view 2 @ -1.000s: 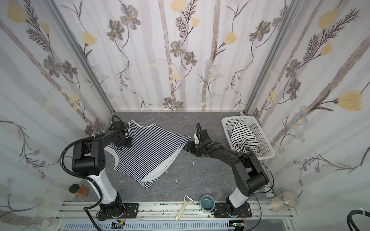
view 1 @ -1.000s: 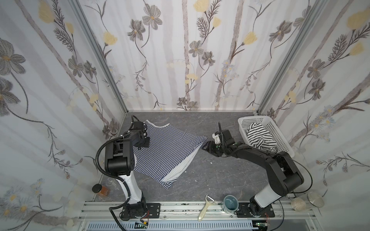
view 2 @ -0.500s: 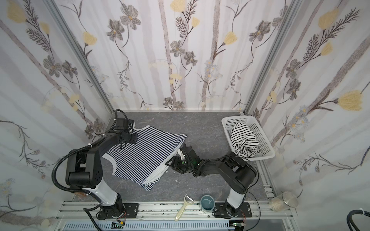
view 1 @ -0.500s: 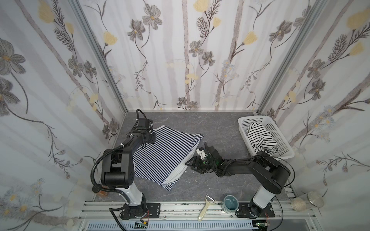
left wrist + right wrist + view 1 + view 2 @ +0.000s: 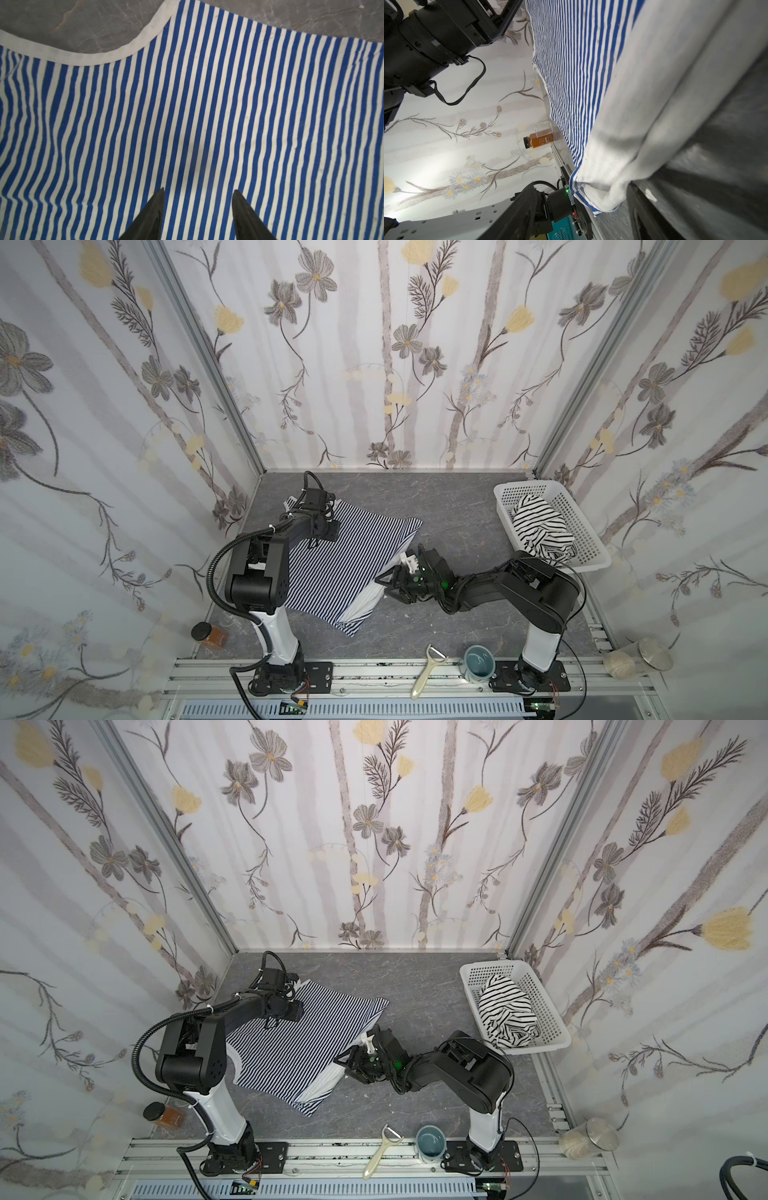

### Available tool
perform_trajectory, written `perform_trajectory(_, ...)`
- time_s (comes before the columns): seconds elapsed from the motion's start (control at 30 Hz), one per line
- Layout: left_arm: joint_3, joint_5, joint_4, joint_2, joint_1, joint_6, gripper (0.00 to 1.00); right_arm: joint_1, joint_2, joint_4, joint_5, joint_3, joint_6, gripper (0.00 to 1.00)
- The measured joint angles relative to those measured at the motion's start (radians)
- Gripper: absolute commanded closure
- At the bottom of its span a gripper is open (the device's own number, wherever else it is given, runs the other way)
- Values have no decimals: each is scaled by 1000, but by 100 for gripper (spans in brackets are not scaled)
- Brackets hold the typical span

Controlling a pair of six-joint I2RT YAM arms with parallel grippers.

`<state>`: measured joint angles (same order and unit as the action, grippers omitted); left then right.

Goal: Fold and stack the tank tops

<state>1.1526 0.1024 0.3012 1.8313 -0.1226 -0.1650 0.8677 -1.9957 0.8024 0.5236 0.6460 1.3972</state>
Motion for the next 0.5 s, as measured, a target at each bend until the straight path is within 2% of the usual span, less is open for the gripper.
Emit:
perform_trajectory(0.23, -24, -8, -13, 5, 0, 0, 46, 10, 66, -114, -14, -5, -28, 30)
perform_trajectory(0.5, -63, -39, -19, -7, 0, 0, 46, 11, 14, -134, -24, 18, -36, 30)
